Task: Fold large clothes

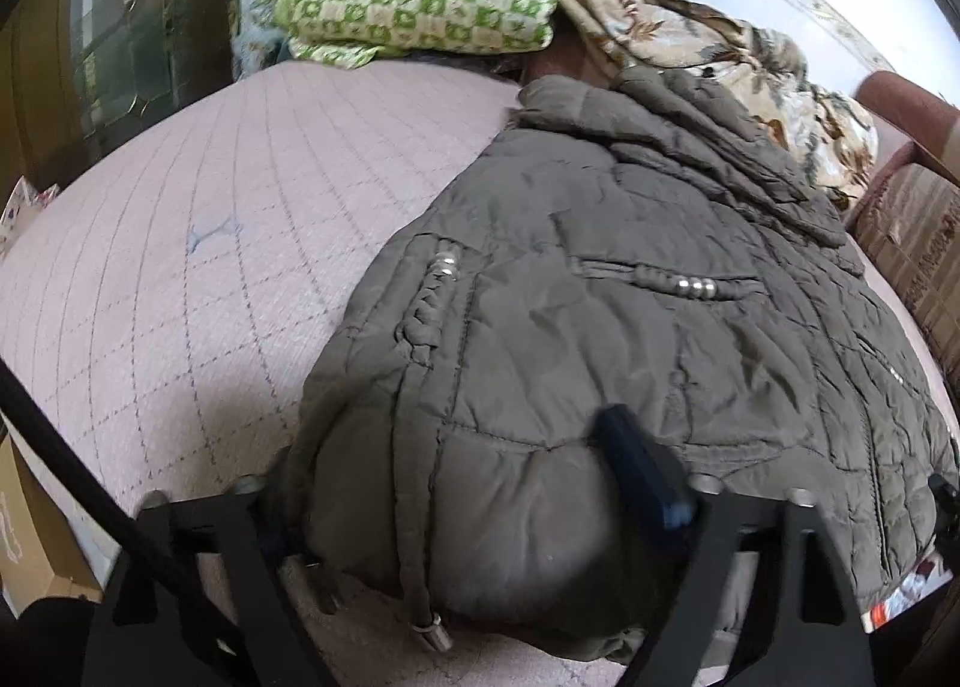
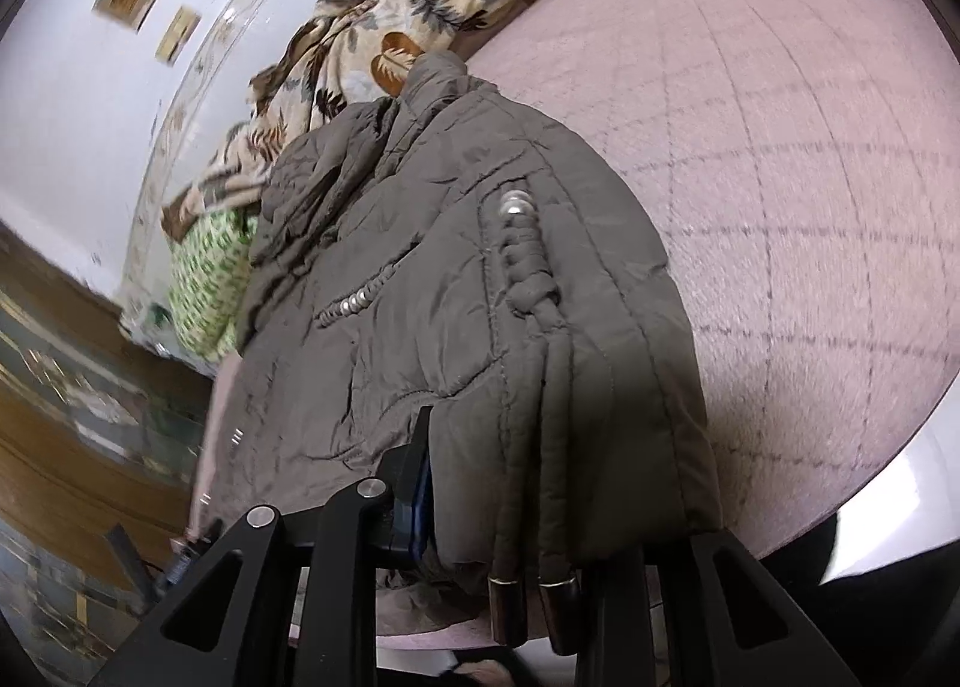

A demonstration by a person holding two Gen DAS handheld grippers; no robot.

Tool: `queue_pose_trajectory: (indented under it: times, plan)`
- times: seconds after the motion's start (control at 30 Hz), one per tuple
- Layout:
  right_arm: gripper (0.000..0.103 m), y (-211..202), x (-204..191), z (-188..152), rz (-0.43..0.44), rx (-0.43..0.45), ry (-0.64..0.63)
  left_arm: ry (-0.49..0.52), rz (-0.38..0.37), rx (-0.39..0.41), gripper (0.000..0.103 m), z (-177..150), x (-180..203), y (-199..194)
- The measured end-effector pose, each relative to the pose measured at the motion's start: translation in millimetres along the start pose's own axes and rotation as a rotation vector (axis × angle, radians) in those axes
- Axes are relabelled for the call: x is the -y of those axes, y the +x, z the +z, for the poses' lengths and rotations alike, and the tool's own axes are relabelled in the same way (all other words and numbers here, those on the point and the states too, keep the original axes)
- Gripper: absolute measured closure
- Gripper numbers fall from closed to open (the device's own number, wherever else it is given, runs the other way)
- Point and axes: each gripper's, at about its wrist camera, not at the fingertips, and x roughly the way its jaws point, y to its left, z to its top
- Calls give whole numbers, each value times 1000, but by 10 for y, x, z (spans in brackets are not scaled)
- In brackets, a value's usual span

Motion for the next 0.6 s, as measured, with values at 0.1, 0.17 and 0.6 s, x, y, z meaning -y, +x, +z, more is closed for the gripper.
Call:
queue_pose_trajectory:
  times: [0.1,0.17,0.6]
  plan:
    - [83,-17,-75,2,-19,15,-47,53,11,34,62,-4,83,-67]
    - [84,-38,-120,3,-27,27,-74,59,15,42,65,12,86,-78]
    - [81,18,-3,23,-7,-5,-7,9,-3,14,55,9,-2,5]
